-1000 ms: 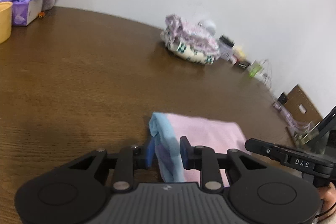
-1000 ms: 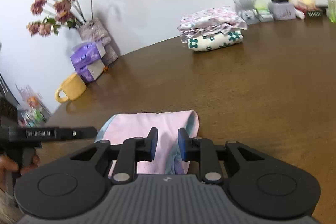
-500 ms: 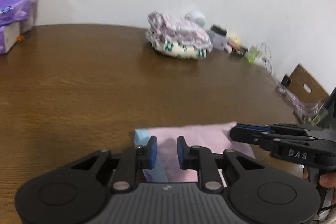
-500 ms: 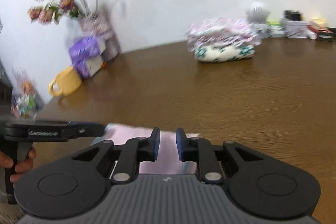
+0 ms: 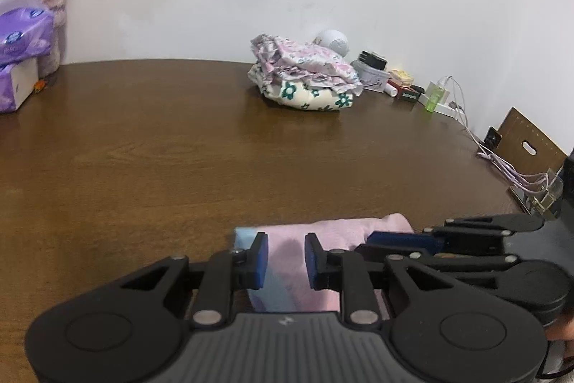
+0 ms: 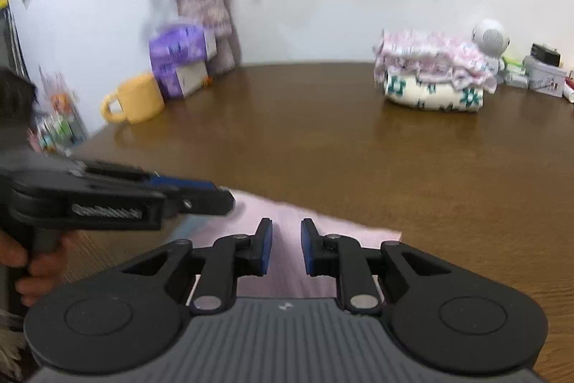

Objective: Fold clothes

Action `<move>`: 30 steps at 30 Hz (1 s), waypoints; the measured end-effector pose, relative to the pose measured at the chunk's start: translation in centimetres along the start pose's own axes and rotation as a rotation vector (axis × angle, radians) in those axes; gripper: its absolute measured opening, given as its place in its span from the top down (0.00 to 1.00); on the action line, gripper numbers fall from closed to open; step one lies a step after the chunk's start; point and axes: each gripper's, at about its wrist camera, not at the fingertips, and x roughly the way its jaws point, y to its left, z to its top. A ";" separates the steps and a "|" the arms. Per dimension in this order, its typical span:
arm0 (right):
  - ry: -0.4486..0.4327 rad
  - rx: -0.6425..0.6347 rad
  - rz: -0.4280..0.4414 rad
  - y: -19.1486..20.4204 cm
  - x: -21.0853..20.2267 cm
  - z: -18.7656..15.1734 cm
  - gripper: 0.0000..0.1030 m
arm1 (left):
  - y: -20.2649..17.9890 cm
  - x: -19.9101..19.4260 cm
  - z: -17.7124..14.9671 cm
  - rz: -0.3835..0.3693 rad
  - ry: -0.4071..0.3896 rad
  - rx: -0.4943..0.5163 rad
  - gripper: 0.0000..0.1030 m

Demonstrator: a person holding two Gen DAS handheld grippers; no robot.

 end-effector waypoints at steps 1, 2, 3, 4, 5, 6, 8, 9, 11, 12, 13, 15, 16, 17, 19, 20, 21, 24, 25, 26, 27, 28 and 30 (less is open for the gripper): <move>0.011 -0.004 -0.008 0.0 0.3 -0.2 0.84 | 0.1 0.0 -0.1 0.007 0.000 -0.004 0.82; 0.014 -0.006 -0.013 0.1 0.4 -0.4 0.84 | 0.2 0.0 -0.2 0.011 0.003 -0.008 0.82; 0.007 -0.003 -0.013 0.1 0.2 -0.5 0.84 | 0.4 0.0 -0.2 0.011 0.005 -0.016 0.80; -0.003 0.001 -0.011 0.1 -0.1 -0.5 0.84 | 0.6 -0.2 -0.1 0.000 0.002 -0.034 0.78; -0.029 0.013 -0.006 0.0 -0.9 -0.5 0.83 | 0.8 -0.6 -0.1 -0.011 -0.002 -0.048 0.67; -0.061 0.027 0.002 -0.1 -1.8 -0.4 0.82 | 0.8 -1.2 -0.1 -0.020 -0.014 -0.054 0.47; -0.124 0.054 0.004 -0.5 -4.0 -0.3 0.61 | 0.7 -2.7 -0.3 -0.028 -0.050 -0.047 0.19; -0.143 0.066 0.001 -0.7 -4.9 -0.4 0.37 | 0.5 -3.4 -0.5 -0.029 -0.072 -0.045 0.12; -0.159 0.089 -0.005 -1.2 -6.1 -0.8 0.19 | 0.3 -4.6 -1.2 -0.038 -0.104 -0.048 0.12; -0.156 0.100 -0.006 -1.5 -6.4 -1.1 0.18 | 0.3 -5.0 -1.6 -0.048 -0.107 -0.058 0.11; -0.147 0.113 -0.007 -1.7 -6.6 -1.5 0.16 | 0.2 -5.4 -2.0 -0.053 -0.110 -0.067 0.10; -0.124 0.143 -0.007 -2.0 -6.8 -2.4 0.07 | -0.1 -5.8 -2.8 -0.043 -0.109 -0.078 0.09; -0.120 0.152 -0.009 -2.0 -6.8 -2.9 0.01 | -0.2 -6.0 -3.2 -0.038 -0.109 -0.084 0.08; -0.120 0.158 -0.013 -2.0 -6.8 -3.4 0.01 | -0.3 -6.2 -3.7 -0.033 -0.109 -0.090 0.08; -0.117 0.169 -0.013 -1.8 -6.8 -4.2 0.00 | -0.8 -6.5 -4.5 -0.013 -0.114 -0.080 0.08; -0.117 0.177 -0.007 -1.7 -6.8 -4.5 0.00 | -1.1 -6.6 -4.9 0.000 -0.119 -0.071 0.08; -0.118 0.184 0.001 -1.5 -6.9 -4.9 0.00 | -1.4 -6.8 -5.2 0.013 -0.123 -0.062 0.08; -0.137 0.211 -0.015 -0.9 -6.9 -5.5 0.00 | -1.8 -7.1 -5.9 0.030 -0.138 -0.036 0.08; -0.143 0.220 -0.022 -0.8 -6.9 -5.7 0.00 | -1.9 -7.2 -6.0 0.033 -0.142 -0.032 0.08; -0.154 0.220 -0.040 -0.6 -6.9 -5.8 0.00 | -1.9 -7.2 -6.1 0.037 -0.138 -0.034 0.08; -0.166 0.217 -0.063 -0.4 -7.0 -5.8 0.00 | -1.7 -7.1 -6.1 0.039 -0.132 -0.039 0.08; -0.162 0.204 -0.071 -0.3 -6.9 -5.8 0.00 | -1.6 -7.1 -6.0 0.041 -0.126 -0.043 0.08; -0.143 0.188 -0.065 -0.4 -6.7 -5.7 0.00 | -1.3 -6.9 -5.9 0.034 -0.110 -0.059 0.08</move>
